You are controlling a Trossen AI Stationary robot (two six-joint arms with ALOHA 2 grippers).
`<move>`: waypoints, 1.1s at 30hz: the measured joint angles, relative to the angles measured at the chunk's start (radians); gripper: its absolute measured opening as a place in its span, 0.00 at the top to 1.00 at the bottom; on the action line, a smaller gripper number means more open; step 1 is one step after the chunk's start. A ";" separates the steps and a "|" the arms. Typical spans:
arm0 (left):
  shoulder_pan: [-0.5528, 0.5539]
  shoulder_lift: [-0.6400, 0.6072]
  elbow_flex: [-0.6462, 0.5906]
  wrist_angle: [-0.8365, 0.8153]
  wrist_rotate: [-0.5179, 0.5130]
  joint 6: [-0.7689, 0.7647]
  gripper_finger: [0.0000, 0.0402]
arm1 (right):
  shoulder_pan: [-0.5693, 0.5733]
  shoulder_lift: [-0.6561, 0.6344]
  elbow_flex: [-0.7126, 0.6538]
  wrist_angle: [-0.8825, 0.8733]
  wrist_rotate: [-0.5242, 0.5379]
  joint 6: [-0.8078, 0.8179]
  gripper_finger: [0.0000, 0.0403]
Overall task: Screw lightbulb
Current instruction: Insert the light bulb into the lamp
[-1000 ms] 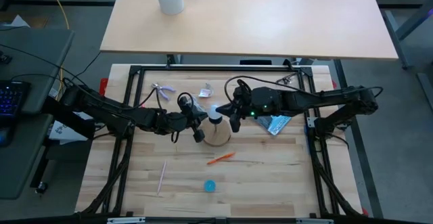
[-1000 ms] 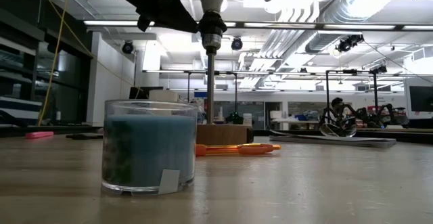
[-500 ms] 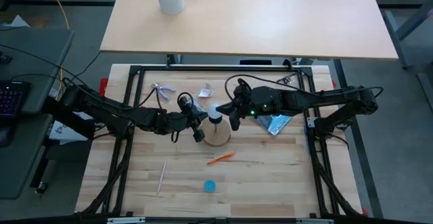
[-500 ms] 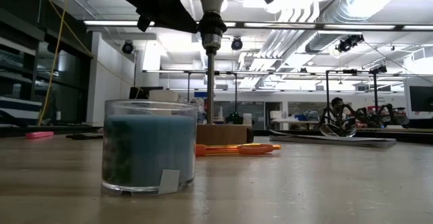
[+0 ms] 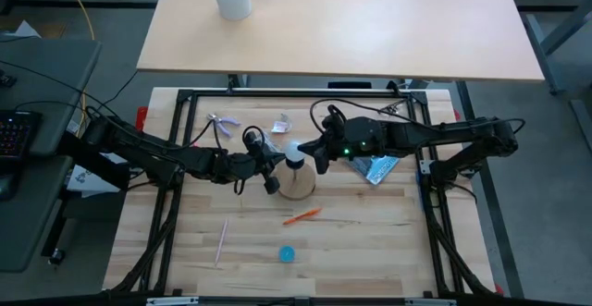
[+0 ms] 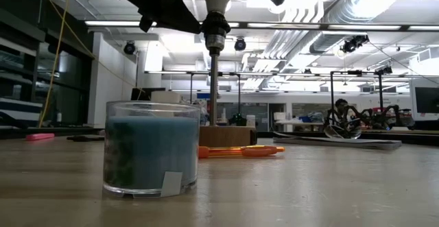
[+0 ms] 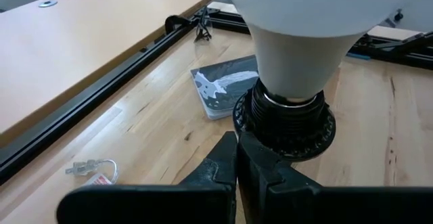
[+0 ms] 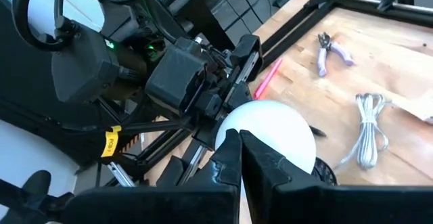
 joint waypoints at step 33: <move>-0.015 -0.049 0.001 -0.007 0.027 0.139 1.00 | -0.021 0.059 -0.004 0.098 -0.050 0.088 1.00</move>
